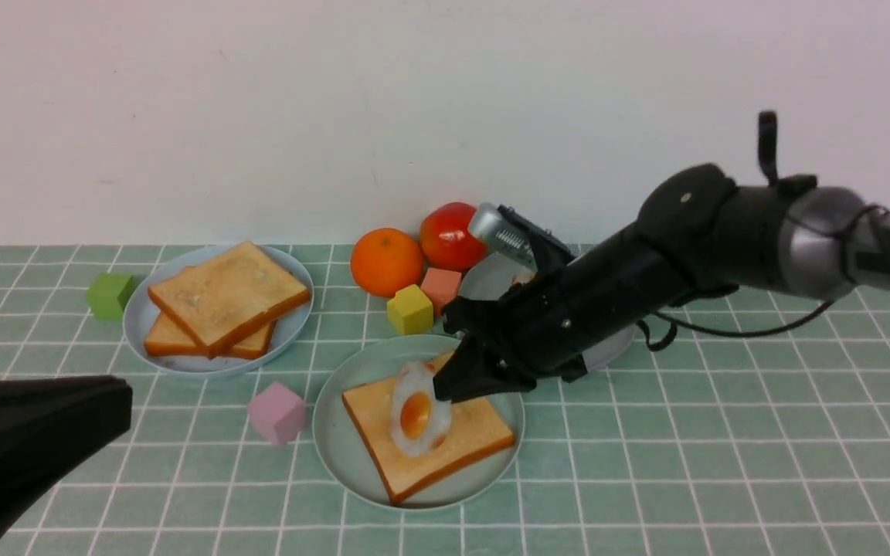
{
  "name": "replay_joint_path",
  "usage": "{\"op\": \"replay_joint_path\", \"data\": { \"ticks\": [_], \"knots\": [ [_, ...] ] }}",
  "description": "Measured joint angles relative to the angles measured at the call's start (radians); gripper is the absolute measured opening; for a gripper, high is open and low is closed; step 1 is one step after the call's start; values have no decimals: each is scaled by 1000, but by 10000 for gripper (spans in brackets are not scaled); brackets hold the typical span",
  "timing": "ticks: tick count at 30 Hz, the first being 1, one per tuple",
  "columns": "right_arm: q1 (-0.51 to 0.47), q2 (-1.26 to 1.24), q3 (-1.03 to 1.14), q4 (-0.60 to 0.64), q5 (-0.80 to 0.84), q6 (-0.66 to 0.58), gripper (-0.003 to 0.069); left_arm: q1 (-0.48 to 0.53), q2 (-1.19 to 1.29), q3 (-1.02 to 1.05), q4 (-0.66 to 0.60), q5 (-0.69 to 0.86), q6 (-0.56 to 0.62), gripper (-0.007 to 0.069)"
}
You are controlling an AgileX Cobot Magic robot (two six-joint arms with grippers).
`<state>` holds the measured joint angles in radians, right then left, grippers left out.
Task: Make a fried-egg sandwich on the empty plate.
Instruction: Use the right arm to place the fried egg on the slice of bread in the middle, then use the left arm to grab a slice of bread
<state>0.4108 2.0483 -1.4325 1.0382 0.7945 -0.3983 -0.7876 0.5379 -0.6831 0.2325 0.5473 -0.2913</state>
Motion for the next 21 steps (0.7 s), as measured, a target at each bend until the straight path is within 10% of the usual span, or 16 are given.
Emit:
{"op": "replay_joint_path", "data": {
  "ticks": [9,16,21],
  "knots": [
    [-16,25,0,9,-61,8,105,0,0,0,-1,2,0,4],
    [-68,12,-9,-85,-30,8,388,0,0,9,-1,20,-1,12],
    [-115,-142,-10,-245,106,49,363,0,64,23,5,45,-96,15]
  ]
}}
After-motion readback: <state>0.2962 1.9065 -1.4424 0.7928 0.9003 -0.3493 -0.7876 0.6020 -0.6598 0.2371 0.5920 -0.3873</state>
